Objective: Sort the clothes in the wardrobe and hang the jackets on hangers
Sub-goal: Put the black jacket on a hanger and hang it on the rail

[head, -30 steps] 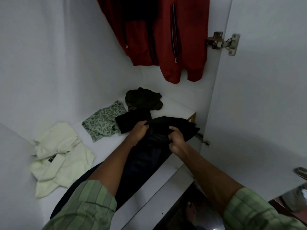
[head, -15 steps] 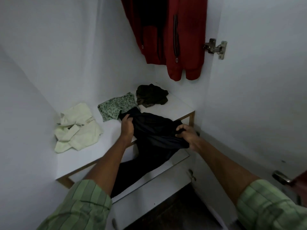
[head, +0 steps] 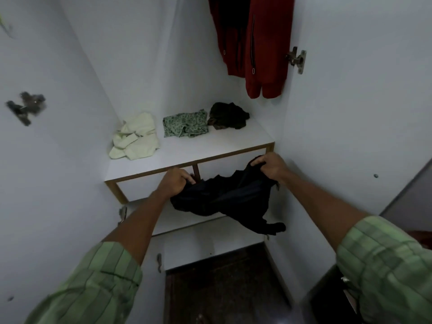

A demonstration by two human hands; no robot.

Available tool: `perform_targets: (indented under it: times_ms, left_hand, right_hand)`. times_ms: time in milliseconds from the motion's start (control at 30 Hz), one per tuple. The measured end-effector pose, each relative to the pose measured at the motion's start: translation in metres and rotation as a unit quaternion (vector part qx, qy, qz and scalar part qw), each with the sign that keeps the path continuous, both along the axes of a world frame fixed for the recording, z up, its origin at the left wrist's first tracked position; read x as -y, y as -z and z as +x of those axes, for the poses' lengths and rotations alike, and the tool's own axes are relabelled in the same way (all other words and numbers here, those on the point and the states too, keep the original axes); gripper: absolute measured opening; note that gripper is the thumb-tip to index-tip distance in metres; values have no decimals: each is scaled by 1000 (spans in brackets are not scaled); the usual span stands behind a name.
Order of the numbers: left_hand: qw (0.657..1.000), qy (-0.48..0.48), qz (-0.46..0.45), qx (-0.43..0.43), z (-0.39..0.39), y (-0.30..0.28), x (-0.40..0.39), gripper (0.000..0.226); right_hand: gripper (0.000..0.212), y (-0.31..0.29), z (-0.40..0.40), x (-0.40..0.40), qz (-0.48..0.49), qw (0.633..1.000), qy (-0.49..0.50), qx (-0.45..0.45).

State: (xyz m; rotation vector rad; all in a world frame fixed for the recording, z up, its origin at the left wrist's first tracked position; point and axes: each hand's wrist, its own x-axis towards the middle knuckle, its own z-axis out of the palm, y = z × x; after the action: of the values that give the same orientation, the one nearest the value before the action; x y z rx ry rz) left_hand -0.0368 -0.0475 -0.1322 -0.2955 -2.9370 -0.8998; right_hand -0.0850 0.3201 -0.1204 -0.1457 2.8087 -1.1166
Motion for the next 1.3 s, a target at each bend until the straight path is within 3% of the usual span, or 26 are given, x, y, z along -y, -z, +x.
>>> perform_targets:
  times_ms: [133, 267, 333, 367, 467, 567, 600, 667, 733, 800, 867, 933, 1000, 1100, 1167, 1300]
  left_hand:
    - [987, -55, -139, 67, 24, -13, 10, 40]
    - [963, -58, -251, 85, 41, -17, 17, 46]
    - [963, -74, -241, 98, 54, -20, 20, 24]
    - [964, -78, -229, 112, 58, -21, 23, 25]
    - [962, -97, -187, 171, 61, -18, 39, 41]
    - [941, -173, -153, 246, 63, -16, 56, 84]
    - [933, -179, -151, 274, 62, -19, 63, 90]
    - [928, -140, -127, 321, 60, -23, 77, 80]
    - [953, -89, -52, 285, 52, -29, 94, 65]
    - [986, -50, -2, 157, 39, -35, 111, 64]
    - [999, -47, 11, 12, 21, -40, 127, 67]
    - [990, -100, -32, -96, 4, -51, 137, 67]
    - [967, -133, -147, -162, -10, -71, 145, 69]
    - [942, -133, -262, -160, -35, -95, 159, 44]
    - [950, -169, -243, -103, -53, -106, 176, 29]
    - [963, -169, -208, -25, -85, -105, 196, 20]
  right_hand:
    - [54, -20, 0, -14, 108, 991, -58, -61]
    - [55, -36, 1, -11, 176, 974, -104, -101]
    - [56, -41, 0, -8, 199, 966, -120, -110]
    - [57, -44, -2, -6, 207, 964, -125, -115]
    - [56, -52, -10, 3, 225, 955, -139, -132]
    - [54, -60, -21, 12, 228, 952, -135, -156]
    - [54, -64, -26, 15, 232, 948, -139, -167]
    - [53, -70, -35, 19, 242, 941, -147, -187]
    - [48, -77, -49, 28, 253, 933, -147, -208]
    - [37, -85, -65, 38, 272, 922, -150, -231]
    - [29, -95, -82, 50, 299, 909, -142, -254]
    - [38, -104, -98, 61, 314, 900, -130, -272]
    - [59, -112, -118, 76, 324, 897, -112, -280]
    - [81, -123, -143, 96, 356, 889, -75, -277]
    - [81, -125, -158, 108, 375, 884, -55, -273]
    - [65, -121, -173, 126, 406, 879, -41, -245]
